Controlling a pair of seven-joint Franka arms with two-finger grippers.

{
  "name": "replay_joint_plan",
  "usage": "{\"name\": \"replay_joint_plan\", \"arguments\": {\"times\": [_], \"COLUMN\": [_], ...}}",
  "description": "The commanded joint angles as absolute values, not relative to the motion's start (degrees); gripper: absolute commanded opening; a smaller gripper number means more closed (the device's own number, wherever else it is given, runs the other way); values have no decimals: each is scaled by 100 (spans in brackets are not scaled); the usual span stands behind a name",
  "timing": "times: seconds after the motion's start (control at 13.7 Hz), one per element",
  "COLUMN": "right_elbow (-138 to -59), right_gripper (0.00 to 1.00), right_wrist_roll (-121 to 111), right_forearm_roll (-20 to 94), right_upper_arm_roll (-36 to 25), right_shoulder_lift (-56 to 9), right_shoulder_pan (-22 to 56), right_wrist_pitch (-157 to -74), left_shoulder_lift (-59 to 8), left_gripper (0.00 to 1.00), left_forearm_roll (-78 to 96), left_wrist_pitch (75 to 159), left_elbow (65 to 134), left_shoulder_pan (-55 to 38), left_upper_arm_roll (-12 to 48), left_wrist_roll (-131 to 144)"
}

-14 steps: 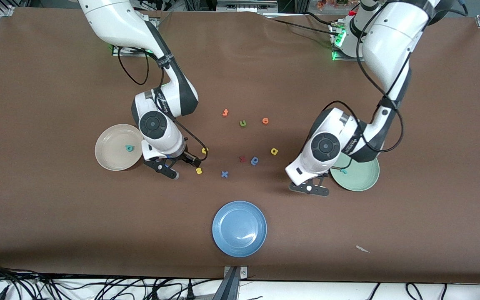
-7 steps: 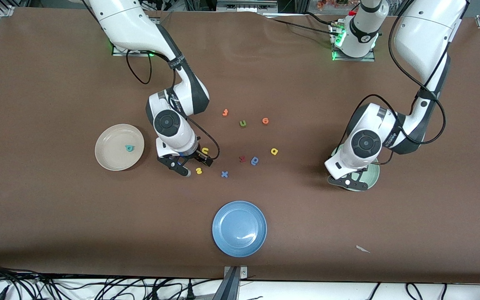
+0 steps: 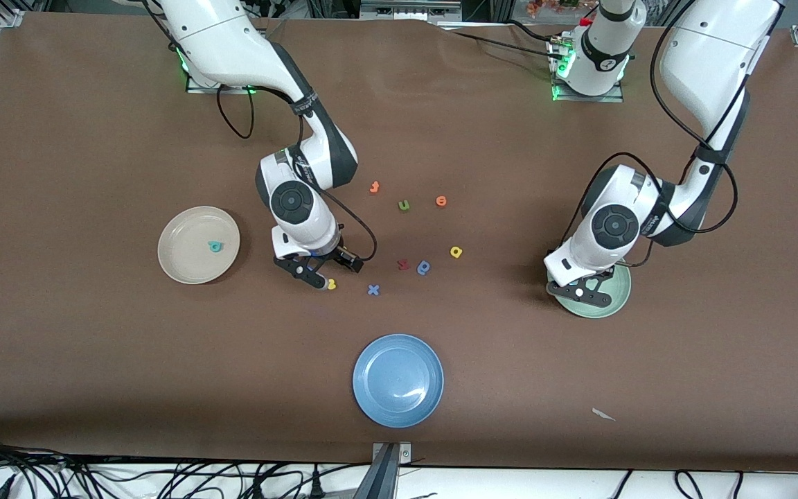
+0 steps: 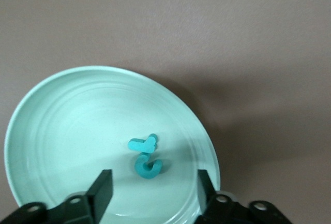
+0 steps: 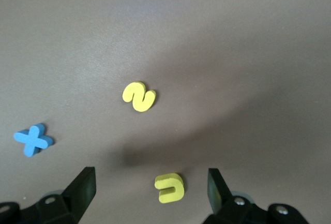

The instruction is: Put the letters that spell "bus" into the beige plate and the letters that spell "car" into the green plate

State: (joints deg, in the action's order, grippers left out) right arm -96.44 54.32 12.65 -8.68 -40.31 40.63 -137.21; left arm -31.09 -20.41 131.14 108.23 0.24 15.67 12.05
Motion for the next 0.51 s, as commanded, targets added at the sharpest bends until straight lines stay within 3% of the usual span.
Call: {"name": "replay_joint_plan", "arguments": {"times": [0.0,0.22,0.44], "right_elbow": [-9878,-9932,-10028], "right_gripper": [96,94,92], "right_wrist_roll": [5432,5475,5493], "right_forearm_roll": [1362,1371,1371], "right_upper_arm_roll": [-888,-792,-747], "right_shoulder_lift": [-4043,-4034,-4008], "right_shoulder_pan": [4104,4104,4113], "right_wrist_pitch": [-14088,-14115,-14141], "left_shoulder_lift": [-2892,-2935,-3434], "left_gripper": [100,100,100], "left_forearm_roll": [-2101,-2092,-2136], "left_wrist_pitch": [12483,12366,12392], "left_elbow": [10575,10407,9776], "left_shoulder_pan": [-9,-166,-718], "left_upper_arm_roll": [2054,2556,2619], "left_wrist_roll": [1370,2422,2417]}}
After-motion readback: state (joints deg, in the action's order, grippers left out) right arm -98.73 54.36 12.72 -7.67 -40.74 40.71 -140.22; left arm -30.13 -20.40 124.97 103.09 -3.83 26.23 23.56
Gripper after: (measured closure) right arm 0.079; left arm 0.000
